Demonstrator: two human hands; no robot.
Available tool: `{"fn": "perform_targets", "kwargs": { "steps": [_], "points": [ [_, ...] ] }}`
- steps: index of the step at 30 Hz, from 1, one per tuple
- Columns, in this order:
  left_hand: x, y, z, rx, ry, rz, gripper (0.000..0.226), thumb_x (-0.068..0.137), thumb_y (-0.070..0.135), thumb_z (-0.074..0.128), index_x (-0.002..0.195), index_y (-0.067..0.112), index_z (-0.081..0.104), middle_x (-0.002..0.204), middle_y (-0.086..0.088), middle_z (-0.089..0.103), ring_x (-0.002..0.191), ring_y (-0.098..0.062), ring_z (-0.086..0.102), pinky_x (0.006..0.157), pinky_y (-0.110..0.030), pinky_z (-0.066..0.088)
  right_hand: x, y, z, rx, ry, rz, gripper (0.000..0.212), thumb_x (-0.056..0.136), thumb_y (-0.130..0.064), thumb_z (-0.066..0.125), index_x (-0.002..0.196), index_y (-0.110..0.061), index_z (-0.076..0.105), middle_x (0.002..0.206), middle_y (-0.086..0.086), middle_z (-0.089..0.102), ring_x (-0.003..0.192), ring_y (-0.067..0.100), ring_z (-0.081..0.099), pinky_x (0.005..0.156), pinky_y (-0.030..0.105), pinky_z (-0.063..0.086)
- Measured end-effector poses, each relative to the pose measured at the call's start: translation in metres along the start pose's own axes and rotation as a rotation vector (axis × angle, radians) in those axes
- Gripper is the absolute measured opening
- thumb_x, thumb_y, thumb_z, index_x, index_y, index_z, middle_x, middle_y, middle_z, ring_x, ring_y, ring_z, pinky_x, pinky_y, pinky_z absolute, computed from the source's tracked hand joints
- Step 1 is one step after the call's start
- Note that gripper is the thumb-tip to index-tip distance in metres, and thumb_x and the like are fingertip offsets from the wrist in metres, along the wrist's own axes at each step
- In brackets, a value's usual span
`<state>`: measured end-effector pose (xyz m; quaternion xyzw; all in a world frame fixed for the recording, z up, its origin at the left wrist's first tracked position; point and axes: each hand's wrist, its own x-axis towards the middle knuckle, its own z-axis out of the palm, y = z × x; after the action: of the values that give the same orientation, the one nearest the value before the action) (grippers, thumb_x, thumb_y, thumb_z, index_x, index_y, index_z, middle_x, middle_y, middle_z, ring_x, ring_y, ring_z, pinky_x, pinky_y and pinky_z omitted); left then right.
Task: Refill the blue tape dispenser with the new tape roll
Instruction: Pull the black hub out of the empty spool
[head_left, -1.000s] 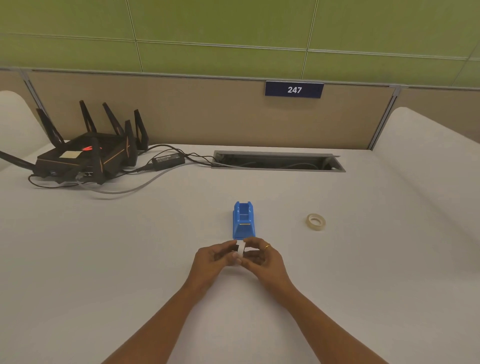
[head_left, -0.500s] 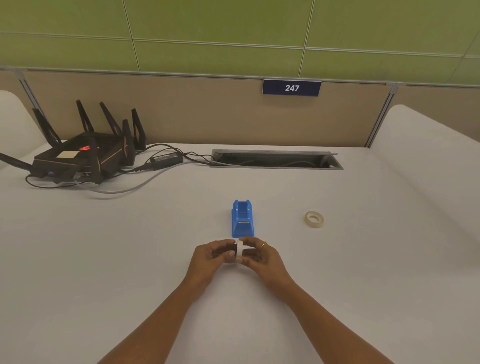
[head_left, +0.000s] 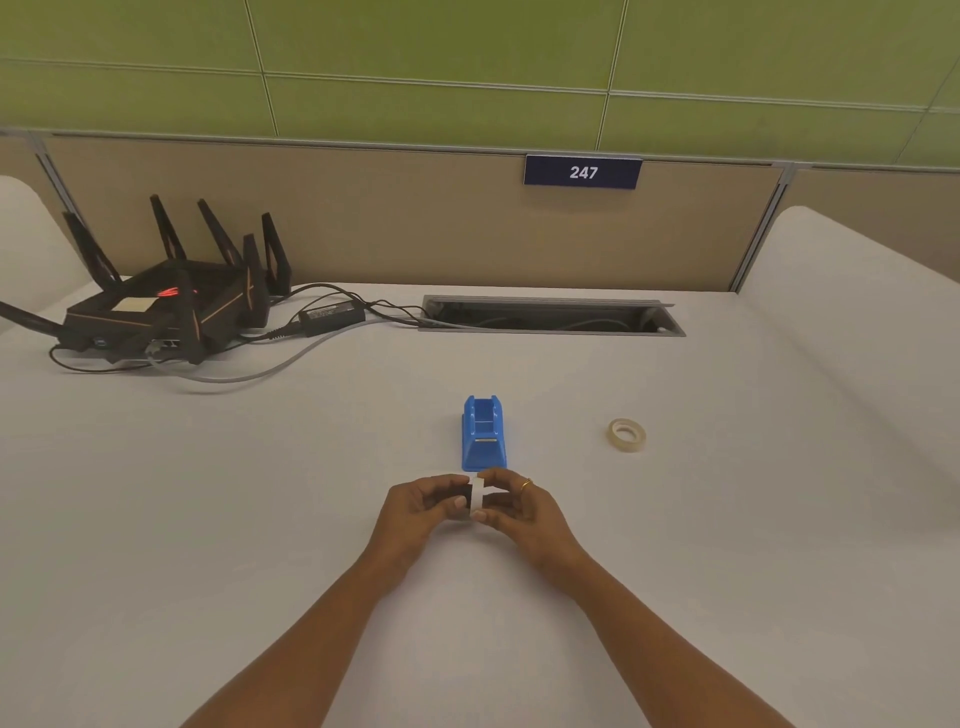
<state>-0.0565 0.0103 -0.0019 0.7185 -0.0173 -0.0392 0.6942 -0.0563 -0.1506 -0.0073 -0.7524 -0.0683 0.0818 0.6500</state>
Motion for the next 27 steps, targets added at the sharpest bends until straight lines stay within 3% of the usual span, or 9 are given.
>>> {"fn": "perform_targets", "kwargs": {
  "steps": [6,13,18,22,27],
  "points": [
    [-0.002,0.001,0.002,-0.034,0.056,0.033,0.026,0.077,-0.001,0.063,0.086,0.023,0.068,0.071,0.019,0.073,0.076,0.000,0.069,0.069,-0.007,0.049,-0.003,-0.004,-0.003,0.045,0.053,0.000,0.032,0.079,-0.007,0.069,0.105,-0.019,0.054,0.098,0.001,0.060,0.085,0.007,0.059,0.069,0.005,0.047],
    [0.001,-0.003,0.001,-0.063,0.073,0.031,0.027,0.079,-0.002,0.060,0.092,0.021,0.066,0.072,0.021,0.073,0.076,0.002,0.068,0.068,-0.009,0.051,0.000,-0.002,-0.003,0.092,0.148,-0.019,0.037,0.085,-0.008,0.061,0.119,-0.021,0.052,0.115,-0.004,0.058,0.097,0.011,0.059,0.076,0.009,0.051],
    [0.007,-0.007,0.005,-0.047,0.118,0.018,0.028,0.079,0.000,0.062,0.102,0.017,0.063,0.072,0.022,0.073,0.076,0.002,0.068,0.072,-0.011,0.053,0.006,-0.001,-0.011,0.087,0.318,-0.011,0.036,0.085,-0.020,0.062,0.120,-0.020,0.054,0.108,-0.006,0.060,0.093,0.012,0.060,0.075,0.015,0.051],
    [0.015,-0.005,0.012,0.007,0.180,0.062,0.033,0.079,0.002,0.063,0.089,0.033,0.065,0.084,0.013,0.072,0.078,0.003,0.065,0.076,-0.012,0.052,0.018,-0.003,-0.026,-0.019,0.439,-0.022,0.037,0.085,-0.020,0.062,0.121,-0.019,0.055,0.114,-0.006,0.057,0.094,0.013,0.059,0.067,0.001,0.045],
    [0.027,-0.003,0.019,0.119,0.199,0.112,0.027,0.078,0.008,0.067,0.089,0.033,0.066,0.091,0.008,0.068,0.073,0.011,0.062,0.068,-0.001,0.045,0.042,-0.008,-0.043,-0.252,0.436,0.028,0.040,0.082,-0.016,0.064,0.121,-0.014,0.055,0.120,0.006,0.057,0.091,0.017,0.056,0.067,0.007,0.039]
  ]
}}
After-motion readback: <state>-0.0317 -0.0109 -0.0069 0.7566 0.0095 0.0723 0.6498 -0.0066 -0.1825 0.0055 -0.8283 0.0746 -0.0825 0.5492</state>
